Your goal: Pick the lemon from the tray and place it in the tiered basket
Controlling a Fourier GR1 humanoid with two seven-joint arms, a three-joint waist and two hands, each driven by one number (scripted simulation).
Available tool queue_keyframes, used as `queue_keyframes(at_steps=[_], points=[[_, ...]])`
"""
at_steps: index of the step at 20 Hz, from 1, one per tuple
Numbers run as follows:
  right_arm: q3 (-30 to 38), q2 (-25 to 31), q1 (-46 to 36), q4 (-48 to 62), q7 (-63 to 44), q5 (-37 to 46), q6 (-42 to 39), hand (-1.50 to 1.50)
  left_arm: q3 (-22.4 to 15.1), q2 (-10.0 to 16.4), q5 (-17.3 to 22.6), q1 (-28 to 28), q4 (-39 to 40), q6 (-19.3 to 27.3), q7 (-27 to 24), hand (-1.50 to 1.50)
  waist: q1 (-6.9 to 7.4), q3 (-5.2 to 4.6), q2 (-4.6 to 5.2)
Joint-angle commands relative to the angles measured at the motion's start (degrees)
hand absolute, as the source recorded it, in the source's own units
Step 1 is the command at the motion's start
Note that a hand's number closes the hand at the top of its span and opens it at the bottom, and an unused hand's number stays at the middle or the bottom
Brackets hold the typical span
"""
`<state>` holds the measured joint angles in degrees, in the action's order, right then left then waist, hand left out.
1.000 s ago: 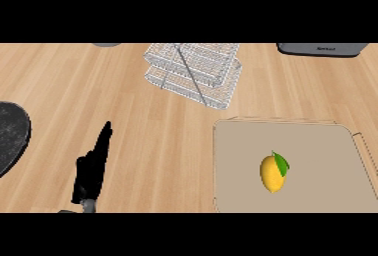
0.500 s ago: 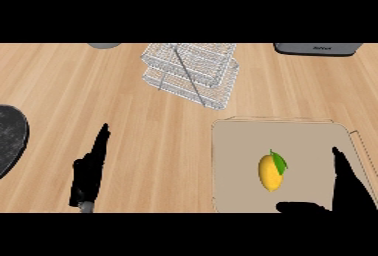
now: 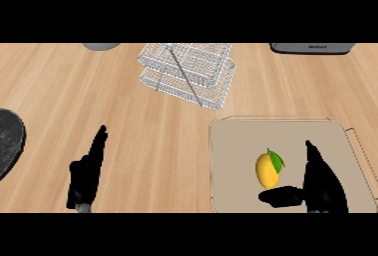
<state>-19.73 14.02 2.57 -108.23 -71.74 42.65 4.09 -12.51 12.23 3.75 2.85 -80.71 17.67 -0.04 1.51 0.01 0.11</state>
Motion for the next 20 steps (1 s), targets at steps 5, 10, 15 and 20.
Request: queue_keyframes(at_steps=[5,10,15,20], points=[[4.66,-7.21,-5.83,2.95,-13.48,1.49,-12.97,-1.50,0.19,1.13,0.23,1.80,-1.19,-1.18,1.96,0.00,-0.96,-0.17,-0.14],[6.65,-9.74,-8.59,7.24,-13.47,1.72,-14.58,-1.50,0.96,-0.81,0.31,-0.88,1.82,-0.33,2.50,0.00,-1.45,-0.11,0.05],[7.34,-13.88,-7.16,7.87,-13.02,3.06,-13.75,-1.50,1.77,1.36,0.49,2.36,-1.22,-1.74,1.31,0.00,-1.29,-0.05,-0.20],[6.84,-13.96,-7.38,11.40,-11.39,2.78,-12.34,-1.50,1.15,-2.23,-1.52,-1.56,3.16,1.01,1.94,0.00,-1.66,-0.06,0.01]])
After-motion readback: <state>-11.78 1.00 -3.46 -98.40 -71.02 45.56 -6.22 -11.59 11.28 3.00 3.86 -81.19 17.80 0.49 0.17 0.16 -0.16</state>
